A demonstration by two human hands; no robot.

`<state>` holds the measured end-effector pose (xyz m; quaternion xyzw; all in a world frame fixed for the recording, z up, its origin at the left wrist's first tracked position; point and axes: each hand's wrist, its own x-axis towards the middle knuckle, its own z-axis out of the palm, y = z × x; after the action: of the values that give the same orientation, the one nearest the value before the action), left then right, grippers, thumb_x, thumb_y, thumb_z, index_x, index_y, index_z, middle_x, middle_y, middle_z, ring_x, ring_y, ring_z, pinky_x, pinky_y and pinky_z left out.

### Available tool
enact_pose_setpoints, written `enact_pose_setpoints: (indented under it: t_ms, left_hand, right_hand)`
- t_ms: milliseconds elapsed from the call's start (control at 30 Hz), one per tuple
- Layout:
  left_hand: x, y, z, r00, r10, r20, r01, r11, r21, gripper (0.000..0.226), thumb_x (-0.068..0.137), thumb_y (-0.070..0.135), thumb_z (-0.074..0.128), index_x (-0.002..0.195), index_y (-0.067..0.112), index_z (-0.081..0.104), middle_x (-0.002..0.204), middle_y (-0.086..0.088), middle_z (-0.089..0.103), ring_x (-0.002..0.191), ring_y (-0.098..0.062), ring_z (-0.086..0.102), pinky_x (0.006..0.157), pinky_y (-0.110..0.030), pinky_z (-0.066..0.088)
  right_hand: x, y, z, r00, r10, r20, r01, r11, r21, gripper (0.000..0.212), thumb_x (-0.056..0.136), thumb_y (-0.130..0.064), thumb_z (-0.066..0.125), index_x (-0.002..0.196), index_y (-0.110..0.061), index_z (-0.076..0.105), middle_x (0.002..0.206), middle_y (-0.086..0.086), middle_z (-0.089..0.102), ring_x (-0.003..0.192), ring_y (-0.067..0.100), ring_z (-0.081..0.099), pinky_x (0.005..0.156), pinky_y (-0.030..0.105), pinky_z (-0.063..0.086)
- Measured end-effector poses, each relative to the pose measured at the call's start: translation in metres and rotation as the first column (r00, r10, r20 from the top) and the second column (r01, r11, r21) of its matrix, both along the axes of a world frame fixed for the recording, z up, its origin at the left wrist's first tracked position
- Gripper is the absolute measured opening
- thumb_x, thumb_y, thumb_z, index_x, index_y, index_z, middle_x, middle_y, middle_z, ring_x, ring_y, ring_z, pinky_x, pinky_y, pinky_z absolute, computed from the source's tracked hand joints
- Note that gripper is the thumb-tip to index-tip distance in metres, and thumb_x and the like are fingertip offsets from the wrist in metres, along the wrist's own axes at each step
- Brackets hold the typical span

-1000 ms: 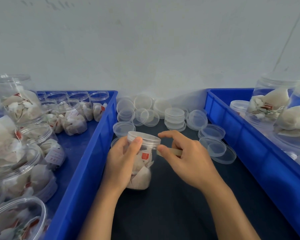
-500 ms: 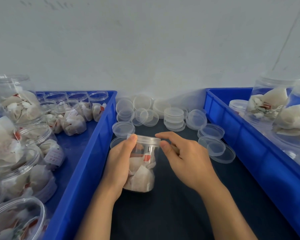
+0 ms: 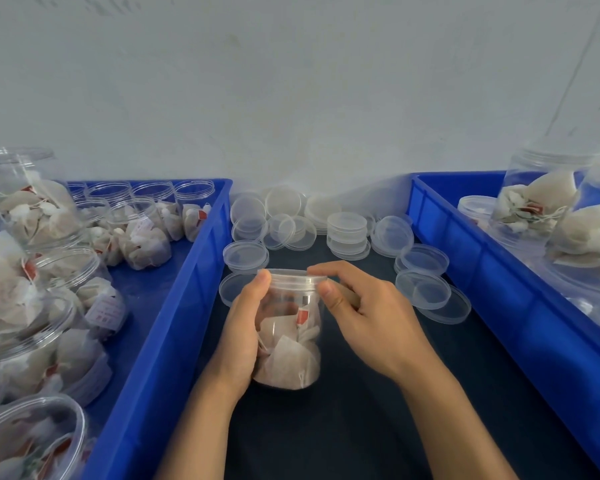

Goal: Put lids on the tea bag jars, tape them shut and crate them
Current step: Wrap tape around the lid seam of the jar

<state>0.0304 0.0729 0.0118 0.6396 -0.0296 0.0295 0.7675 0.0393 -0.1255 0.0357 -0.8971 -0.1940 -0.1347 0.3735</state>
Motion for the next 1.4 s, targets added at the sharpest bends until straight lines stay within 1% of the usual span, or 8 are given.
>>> enact_pose_setpoints:
  t_ms: [133,300,500,667,800,1067,1200,1400]
  left_hand:
    - [0.000,0.000,0.000,0.999,0.034,0.021,-0.034,0.999,0.028,0.053,0.091,0.070,0.053,0.109,0.028,0.081,0.113,-0.011,0.079,0.107,-0.028,0.077,0.082,-0.032,0.063]
    - [0.001,0.004,-0.001,0.981,0.106,0.164,-0.131,0.980,0.150,0.067,0.079,0.073,0.063,0.134,0.035,0.065,0.124,0.009,0.073,0.117,-0.010,0.070,0.098,-0.032,0.054]
    - [0.001,0.004,0.003,0.988,0.073,0.139,-0.085,0.993,0.087,0.062,0.073,0.060,0.077,0.126,0.029,0.066,0.111,0.002,0.078,0.102,-0.020,0.077,0.079,-0.025,0.062]
    - [-0.001,0.002,0.003,0.988,0.092,0.124,-0.097,0.995,0.035,0.063,0.074,0.055,0.080,0.129,0.026,0.067,0.115,-0.003,0.078,0.105,-0.023,0.078,0.082,-0.030,0.064]
    - [-0.002,0.003,0.005,0.993,0.074,0.089,-0.073,0.997,-0.013,0.062,0.073,0.055,0.080,0.126,0.023,0.071,0.114,-0.010,0.078,0.103,-0.028,0.078,0.080,-0.029,0.063]
    - [-0.005,0.003,0.007,0.999,0.043,0.001,-0.043,0.992,-0.115,0.075,0.070,0.058,0.079,0.133,0.019,0.067,0.116,-0.016,0.077,0.106,-0.036,0.077,0.082,-0.045,0.064]
    - [-0.007,0.003,0.010,1.000,0.012,-0.026,-0.016,0.984,-0.179,0.076,0.069,0.055,0.083,0.133,0.016,0.067,0.117,-0.020,0.076,0.106,-0.039,0.076,0.079,-0.043,0.064]
    - [-0.009,0.005,0.011,0.991,-0.113,-0.075,0.087,0.954,-0.288,0.093,0.054,0.065,0.096,0.129,0.014,0.072,0.122,-0.028,0.072,0.104,-0.041,0.075,0.078,-0.048,0.063]
  right_hand:
    - [-0.002,0.002,0.001,1.000,-0.024,0.021,0.025,0.999,-0.046,0.027,0.102,-0.060,0.040,0.126,-0.059,0.052,0.077,-0.028,0.062,0.074,0.006,0.059,0.067,0.031,0.045]
    - [-0.005,0.004,0.004,0.998,-0.048,0.035,0.051,0.996,-0.074,0.034,0.101,-0.063,0.039,0.129,-0.055,0.057,0.076,-0.032,0.060,0.074,0.004,0.059,0.070,0.032,0.048]
    - [-0.004,0.002,0.005,1.000,-0.008,0.011,0.009,0.996,-0.087,0.028,0.106,-0.059,0.042,0.130,-0.057,0.055,0.081,-0.032,0.062,0.078,0.003,0.061,0.073,0.032,0.048]
    - [0.000,-0.006,0.005,0.997,0.056,-0.058,-0.056,0.998,-0.014,0.024,0.108,-0.052,0.047,0.128,-0.058,0.058,0.074,-0.028,0.062,0.075,0.002,0.059,0.071,0.030,0.041]
    - [-0.002,-0.010,0.006,0.995,0.081,-0.057,-0.083,0.996,-0.024,0.024,0.111,-0.047,0.046,0.127,-0.059,0.058,0.085,-0.009,0.070,0.086,0.010,0.064,0.083,0.041,0.052]
    - [0.001,-0.010,0.003,0.998,0.059,0.013,-0.059,0.998,-0.027,0.026,0.109,-0.052,0.047,0.130,-0.064,0.056,0.077,-0.014,0.068,0.081,0.009,0.063,0.076,0.038,0.053]
    - [0.001,-0.010,0.005,0.999,0.051,-0.020,-0.051,0.999,-0.013,0.024,0.104,-0.064,0.044,0.125,-0.068,0.055,0.084,-0.004,0.074,0.089,0.011,0.068,0.084,0.041,0.055]
    - [-0.001,-0.011,0.008,0.998,0.063,-0.028,-0.062,0.998,0.023,0.041,0.092,-0.079,0.039,0.121,-0.061,0.062,0.059,-0.004,0.055,0.066,0.013,0.057,0.067,0.038,0.052]
